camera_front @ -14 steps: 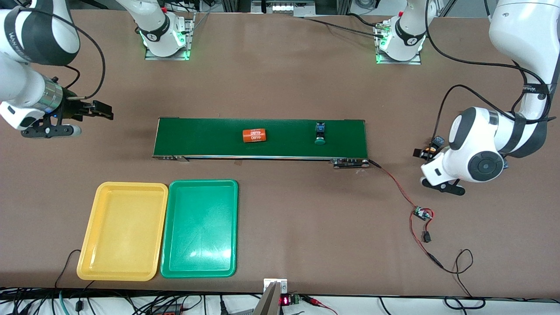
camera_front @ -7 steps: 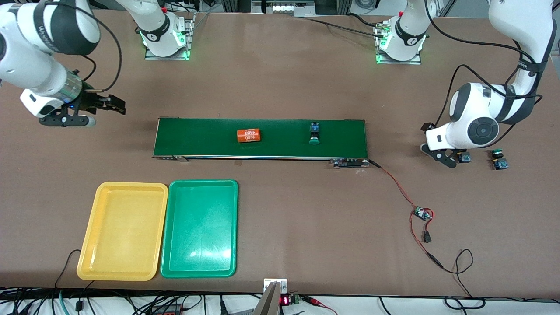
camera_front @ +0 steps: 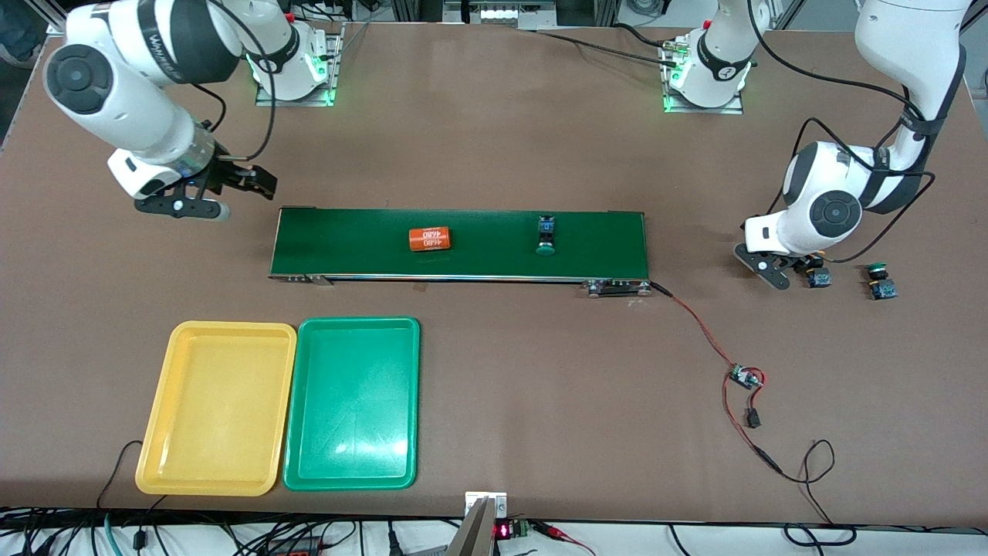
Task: Sort buttons by color to trays
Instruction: 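Grasp a yellow-cap button with the left gripper while the right gripper approaches, then place the yellow button on the belt while the right gripper lowers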
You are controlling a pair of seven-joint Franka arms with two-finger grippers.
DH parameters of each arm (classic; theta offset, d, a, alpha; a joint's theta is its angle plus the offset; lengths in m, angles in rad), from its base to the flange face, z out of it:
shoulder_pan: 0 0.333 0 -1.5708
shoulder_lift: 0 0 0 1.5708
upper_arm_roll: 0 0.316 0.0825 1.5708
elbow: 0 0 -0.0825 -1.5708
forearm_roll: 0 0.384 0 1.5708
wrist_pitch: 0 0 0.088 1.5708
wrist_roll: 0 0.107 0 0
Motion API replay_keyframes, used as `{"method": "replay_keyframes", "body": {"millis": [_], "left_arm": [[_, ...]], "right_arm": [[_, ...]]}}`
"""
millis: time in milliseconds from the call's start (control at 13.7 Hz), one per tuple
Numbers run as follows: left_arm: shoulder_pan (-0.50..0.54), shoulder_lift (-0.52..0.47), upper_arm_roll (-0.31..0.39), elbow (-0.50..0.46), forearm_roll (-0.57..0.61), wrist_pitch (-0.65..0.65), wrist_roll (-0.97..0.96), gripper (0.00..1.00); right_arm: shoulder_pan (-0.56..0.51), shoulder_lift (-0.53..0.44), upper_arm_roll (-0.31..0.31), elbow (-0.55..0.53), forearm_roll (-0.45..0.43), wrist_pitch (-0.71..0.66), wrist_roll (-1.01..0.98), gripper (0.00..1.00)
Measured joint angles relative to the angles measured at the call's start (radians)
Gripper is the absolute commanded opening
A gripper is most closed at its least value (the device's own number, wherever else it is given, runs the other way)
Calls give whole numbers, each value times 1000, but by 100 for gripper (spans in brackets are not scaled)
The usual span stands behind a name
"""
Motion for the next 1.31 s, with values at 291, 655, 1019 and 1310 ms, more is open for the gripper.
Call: {"method": "replay_keyframes", "body": {"millis": [291,655,1019,1310], "left_arm": [[0,24,17,-1,7,9,1,23],[1,-3,16,18,2,-7,-6,22],[-3,-81,-92,135,-313,-272,-66,23],[-9,-96,-256,196,-411,-374,-396,23]], "right_arm": [[56,22,0,-1,0,38,35,100],[90,36,0,-1,0,65,35,100],[109,68,0,-1,0,78,35,100],[109,84,-3,1,0,89,35,100]]}}
